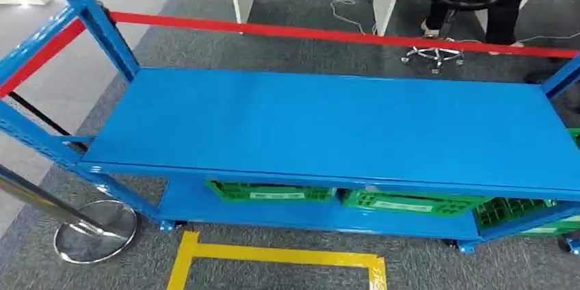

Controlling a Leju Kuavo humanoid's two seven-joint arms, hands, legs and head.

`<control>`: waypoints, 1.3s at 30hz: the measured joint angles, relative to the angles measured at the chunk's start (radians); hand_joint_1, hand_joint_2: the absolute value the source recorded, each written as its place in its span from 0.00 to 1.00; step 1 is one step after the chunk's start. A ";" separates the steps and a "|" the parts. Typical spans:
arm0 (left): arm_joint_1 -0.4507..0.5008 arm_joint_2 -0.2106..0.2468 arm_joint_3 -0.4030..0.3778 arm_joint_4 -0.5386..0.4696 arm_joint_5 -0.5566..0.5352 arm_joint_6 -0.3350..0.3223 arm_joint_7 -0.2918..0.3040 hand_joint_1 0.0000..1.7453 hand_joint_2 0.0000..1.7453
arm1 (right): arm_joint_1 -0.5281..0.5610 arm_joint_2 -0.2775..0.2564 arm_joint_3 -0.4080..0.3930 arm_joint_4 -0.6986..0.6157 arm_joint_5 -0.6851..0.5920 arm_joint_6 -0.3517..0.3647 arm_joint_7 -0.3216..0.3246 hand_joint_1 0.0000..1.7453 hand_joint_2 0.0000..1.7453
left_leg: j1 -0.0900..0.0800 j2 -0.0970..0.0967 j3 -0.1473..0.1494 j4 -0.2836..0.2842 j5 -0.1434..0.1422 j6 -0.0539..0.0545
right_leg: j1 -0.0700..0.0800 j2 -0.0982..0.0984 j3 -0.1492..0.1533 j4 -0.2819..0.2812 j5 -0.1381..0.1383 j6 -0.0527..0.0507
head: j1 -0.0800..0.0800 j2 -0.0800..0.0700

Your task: Take the parts from the cabinet and place them on the table.

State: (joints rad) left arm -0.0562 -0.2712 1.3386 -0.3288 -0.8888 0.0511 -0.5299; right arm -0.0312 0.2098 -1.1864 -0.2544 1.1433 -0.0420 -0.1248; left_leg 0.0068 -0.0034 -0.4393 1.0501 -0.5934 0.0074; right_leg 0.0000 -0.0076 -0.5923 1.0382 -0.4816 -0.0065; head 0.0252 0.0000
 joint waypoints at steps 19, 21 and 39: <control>-0.016 0.016 -0.001 0.009 -0.009 -0.042 0.057 0.00 1.00 | -0.017 -0.003 0.000 0.007 0.014 0.012 0.015 0.00 0.00 | -0.004 -0.028 -0.155 -0.003 0.122 0.016 | 0.004 0.052 0.101 -0.027 -0.067 -0.013 | 0.005 0.000; -0.017 0.018 -0.001 0.011 -0.009 -0.044 0.057 0.00 1.00 | -0.016 -0.003 0.000 0.007 0.005 0.011 0.022 0.00 0.00 | -0.005 -0.028 -0.154 -0.003 0.120 0.019 | 0.004 0.051 0.094 -0.034 -0.069 -0.010 | 0.006 0.000; 0.023 0.071 -0.242 0.016 0.147 -0.006 0.175 0.00 0.00 | 0.012 -0.029 0.156 -0.002 -0.223 0.019 0.061 0.00 0.00 | -0.006 -0.028 -0.150 -0.005 0.119 0.023 | 0.001 0.050 0.097 -0.041 -0.069 0.026 | 0.005 0.000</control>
State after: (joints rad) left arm -0.0328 -0.1999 1.0963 -0.3124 -0.7419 0.0450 -0.3551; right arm -0.0191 0.1804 -1.0299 -0.2560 0.9200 -0.0229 -0.0633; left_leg 0.0011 -0.0317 -0.5892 1.0446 -0.4745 0.0301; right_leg 0.0005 0.0423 -0.4956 0.9968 -0.5506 0.0197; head 0.0301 0.0000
